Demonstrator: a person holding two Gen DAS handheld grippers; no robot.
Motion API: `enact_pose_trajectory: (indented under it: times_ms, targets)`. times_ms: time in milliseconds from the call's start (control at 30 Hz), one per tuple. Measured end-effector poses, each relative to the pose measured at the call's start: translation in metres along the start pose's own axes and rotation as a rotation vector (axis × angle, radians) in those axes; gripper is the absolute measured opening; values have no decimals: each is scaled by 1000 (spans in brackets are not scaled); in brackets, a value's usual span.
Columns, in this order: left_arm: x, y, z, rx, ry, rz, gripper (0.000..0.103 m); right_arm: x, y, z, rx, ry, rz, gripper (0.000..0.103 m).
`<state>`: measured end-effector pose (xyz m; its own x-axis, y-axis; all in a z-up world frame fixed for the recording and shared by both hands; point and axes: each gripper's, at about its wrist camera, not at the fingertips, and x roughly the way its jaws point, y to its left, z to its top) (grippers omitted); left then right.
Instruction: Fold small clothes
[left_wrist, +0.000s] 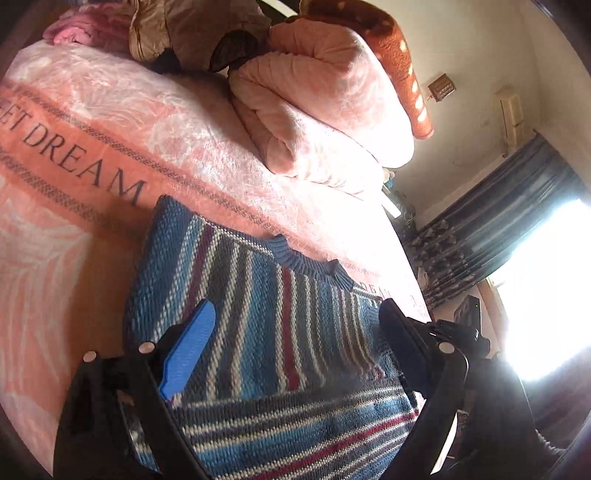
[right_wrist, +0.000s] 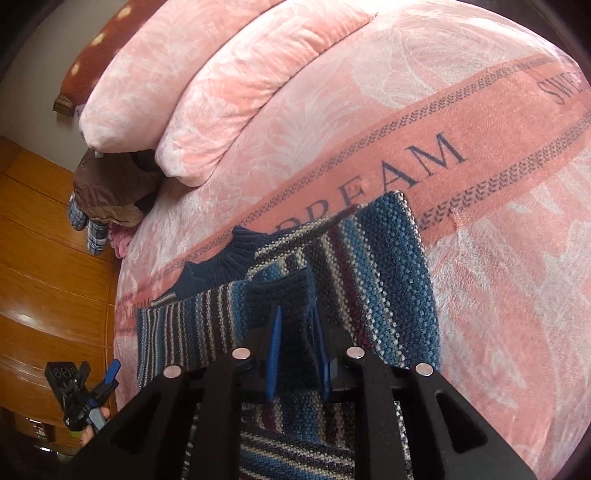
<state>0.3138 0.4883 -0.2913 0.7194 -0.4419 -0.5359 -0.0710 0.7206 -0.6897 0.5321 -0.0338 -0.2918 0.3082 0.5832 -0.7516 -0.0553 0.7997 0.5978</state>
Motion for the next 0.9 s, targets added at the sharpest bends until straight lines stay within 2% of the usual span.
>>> enact_pose_trajectory:
  times_ms: [133,267,333,400,433,500,633,667,767,900]
  targets:
    - [34,25,22,-38,106,27,89,19,4,-2,-10,36,89,18]
    - [58,57,18,-90,167,78,88,43,-1,-10,-6,85,111,18]
    - [66,75,12,-127,180,73,87,51,-11,-11,1,95,94,2]
    - [65,84,13,-154,172,45,84,53,-20,-11,13,104,110,0]
    - [63,85,15,-168,177,48,82,49,-21,-11,22,100,114,0]
    - [47,76,16,-166,156,43,81,35,-16,-15,19,86,145,9]
    - [23,53,-1,-117,174,-73,83,24,-10,-32,-11,106,181,9]
    - [24,51,-7,-109,197,-69,83,28,-11,-36,-13,118,172,9]
    - [36,59,-22,-101,241,0,82,40,-20,-42,7,128,136,0]
    - [42,63,-29,-88,249,37,81,35,-17,-44,24,121,141,3]
